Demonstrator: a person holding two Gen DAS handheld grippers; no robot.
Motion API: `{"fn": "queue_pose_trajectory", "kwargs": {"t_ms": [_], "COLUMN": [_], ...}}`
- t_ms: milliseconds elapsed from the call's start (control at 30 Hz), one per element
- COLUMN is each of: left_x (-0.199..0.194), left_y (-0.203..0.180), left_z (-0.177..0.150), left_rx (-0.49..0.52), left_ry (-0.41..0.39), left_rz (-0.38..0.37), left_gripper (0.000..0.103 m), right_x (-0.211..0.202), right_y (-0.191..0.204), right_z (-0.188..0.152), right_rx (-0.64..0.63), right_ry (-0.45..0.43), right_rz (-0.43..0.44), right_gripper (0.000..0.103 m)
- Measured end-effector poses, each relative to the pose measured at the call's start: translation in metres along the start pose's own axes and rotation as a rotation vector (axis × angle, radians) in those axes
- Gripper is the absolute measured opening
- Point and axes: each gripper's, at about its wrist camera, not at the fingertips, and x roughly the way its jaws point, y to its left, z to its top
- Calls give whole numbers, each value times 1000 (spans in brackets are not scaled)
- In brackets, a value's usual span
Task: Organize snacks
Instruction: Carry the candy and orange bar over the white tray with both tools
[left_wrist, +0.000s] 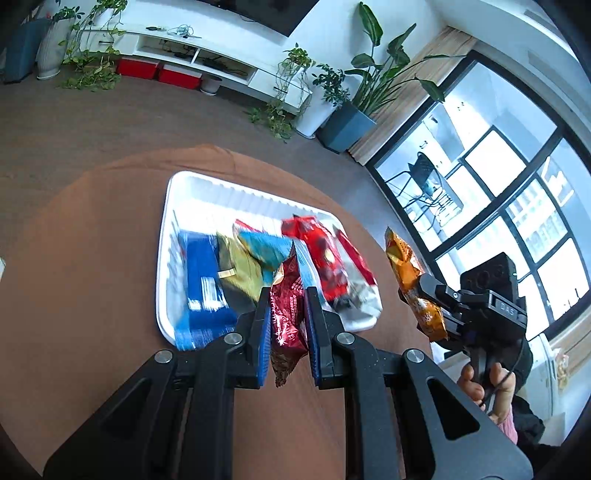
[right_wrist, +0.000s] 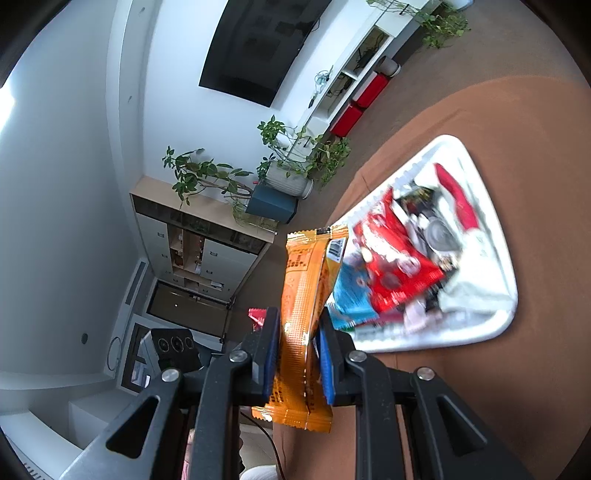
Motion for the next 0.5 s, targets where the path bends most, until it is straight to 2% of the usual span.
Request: {"fn": "queue_pose_trajectory", "kwargs": {"t_ms": [367,500], "left_x": [22,36], "left_y": [14,18], "left_z": [39,50], "left_rx": [-15,-20], "left_ry": [26,46], "left_rz": [48,68], "left_gripper": [15,15], "right_x": [47,65], "right_y": [0,-7], "right_z": [21,28], "right_rx": [-19,-37], "right_ry": [51,69], "right_rz": [-35,-108], "right_gripper": [21,22]}}
